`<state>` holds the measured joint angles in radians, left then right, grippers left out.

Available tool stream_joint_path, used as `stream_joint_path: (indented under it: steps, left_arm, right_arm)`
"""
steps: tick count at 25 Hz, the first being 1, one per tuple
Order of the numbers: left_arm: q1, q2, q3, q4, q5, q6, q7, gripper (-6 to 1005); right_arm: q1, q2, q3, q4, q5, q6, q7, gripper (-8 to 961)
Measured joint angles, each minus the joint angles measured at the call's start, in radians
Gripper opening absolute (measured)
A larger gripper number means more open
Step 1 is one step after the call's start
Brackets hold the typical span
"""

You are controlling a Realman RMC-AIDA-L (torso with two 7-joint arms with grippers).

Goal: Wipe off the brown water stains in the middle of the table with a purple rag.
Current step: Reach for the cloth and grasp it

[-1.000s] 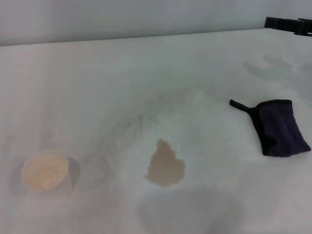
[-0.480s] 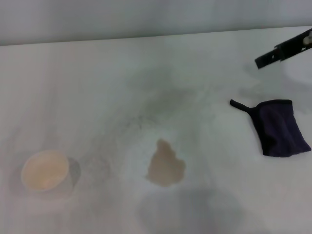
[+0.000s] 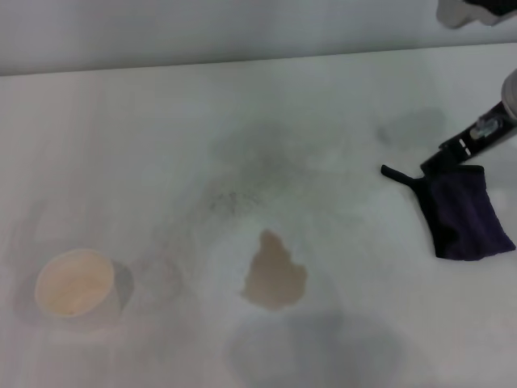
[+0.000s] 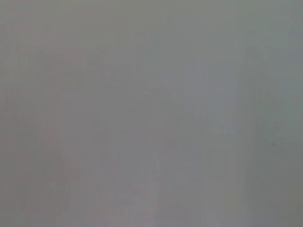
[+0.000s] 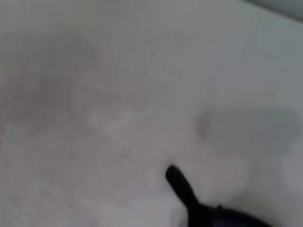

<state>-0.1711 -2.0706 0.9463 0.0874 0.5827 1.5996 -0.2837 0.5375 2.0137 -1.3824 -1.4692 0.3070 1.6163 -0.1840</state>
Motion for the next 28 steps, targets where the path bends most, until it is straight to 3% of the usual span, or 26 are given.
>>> stream_joint_path:
  steps: [14, 23, 28]
  left_arm:
    - [-0.013, 0.000, 0.000, 0.000, 0.001, -0.008, 0.000, 891]
    - [-0.025, 0.000, 0.001, -0.002, 0.006, -0.012, 0.006, 892]
    - [-0.026, 0.001, 0.000, -0.002, 0.005, -0.014, 0.007, 892]
  right_arm:
    - [0.058, -0.004, -0.003, 0.247, -0.011, -0.088, -0.031, 841]
    - [0.086, -0.001, -0.004, 0.344, -0.072, -0.127, -0.012, 688]
    - [0.101, 0.000, -0.003, 0.390, -0.074, -0.148, -0.010, 693]
